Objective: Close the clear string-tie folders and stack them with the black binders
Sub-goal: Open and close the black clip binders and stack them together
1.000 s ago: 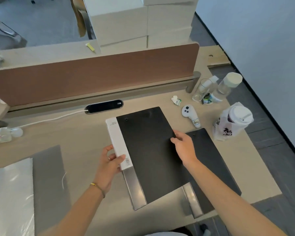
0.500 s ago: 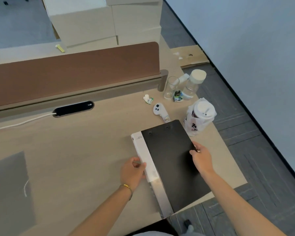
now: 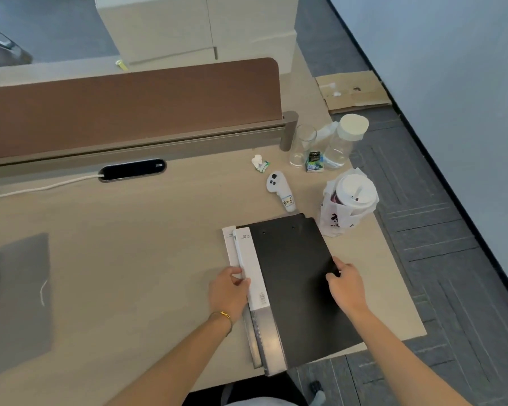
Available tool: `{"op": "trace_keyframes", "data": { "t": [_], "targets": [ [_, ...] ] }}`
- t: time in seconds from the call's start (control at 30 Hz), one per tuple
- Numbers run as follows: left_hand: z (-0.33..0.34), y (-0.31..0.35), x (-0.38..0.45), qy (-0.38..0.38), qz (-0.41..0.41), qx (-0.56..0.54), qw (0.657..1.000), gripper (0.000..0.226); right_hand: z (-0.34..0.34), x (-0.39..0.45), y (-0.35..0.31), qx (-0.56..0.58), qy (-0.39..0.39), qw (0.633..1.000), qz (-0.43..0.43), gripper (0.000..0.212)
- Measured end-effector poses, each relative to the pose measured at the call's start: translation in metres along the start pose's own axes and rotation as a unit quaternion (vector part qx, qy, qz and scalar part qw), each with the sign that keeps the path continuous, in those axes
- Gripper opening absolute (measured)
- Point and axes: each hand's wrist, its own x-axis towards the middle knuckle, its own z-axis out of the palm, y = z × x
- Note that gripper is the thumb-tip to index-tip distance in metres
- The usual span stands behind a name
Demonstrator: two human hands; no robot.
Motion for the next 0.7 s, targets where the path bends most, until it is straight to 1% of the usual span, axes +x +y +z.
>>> {"op": "trace_keyframes", "data": {
  "t": [0.13,0.23,0.3,0.37,0.47,0.6,0.7],
  "targets": [
    [-0.005,-0.003,0.002,0.026,-0.001,-0.01,1.0,0.023,0.0,0.002,-0.005,-0.048,-0.014,0.998,-0.028,0.057],
    [-0.014,0.0,-0.002,0.04,0.015,0.014,0.999,0.021,0.005,-0.005,-0.023,-0.108,-0.005,0.992,-0.065,0.055],
    [-0.025,0.003,-0.004,0.053,0.04,0.029,0.997,0.026,0.014,-0.015,-0.045,-0.126,0.007,0.983,-0.131,0.055],
    [-0.041,0.006,-0.003,0.065,0.074,0.035,0.995,0.038,0.03,-0.024,-0.071,-0.12,-0.003,0.969,-0.216,0.056],
    [-0.076,0.008,0.004,0.084,0.103,0.024,0.991,0.051,0.064,-0.032,-0.115,-0.118,-0.035,0.944,-0.306,0.056],
    [-0.144,-0.002,0.016,0.126,0.13,0.016,0.983,0.053,0.123,-0.05,-0.183,-0.096,-0.072,0.923,-0.365,0.058],
    [-0.205,-0.018,0.025,0.17,0.122,0.01,0.978,0.053,0.174,-0.072,-0.233,-0.084,-0.104,0.905,-0.404,0.062]
  ]
}}
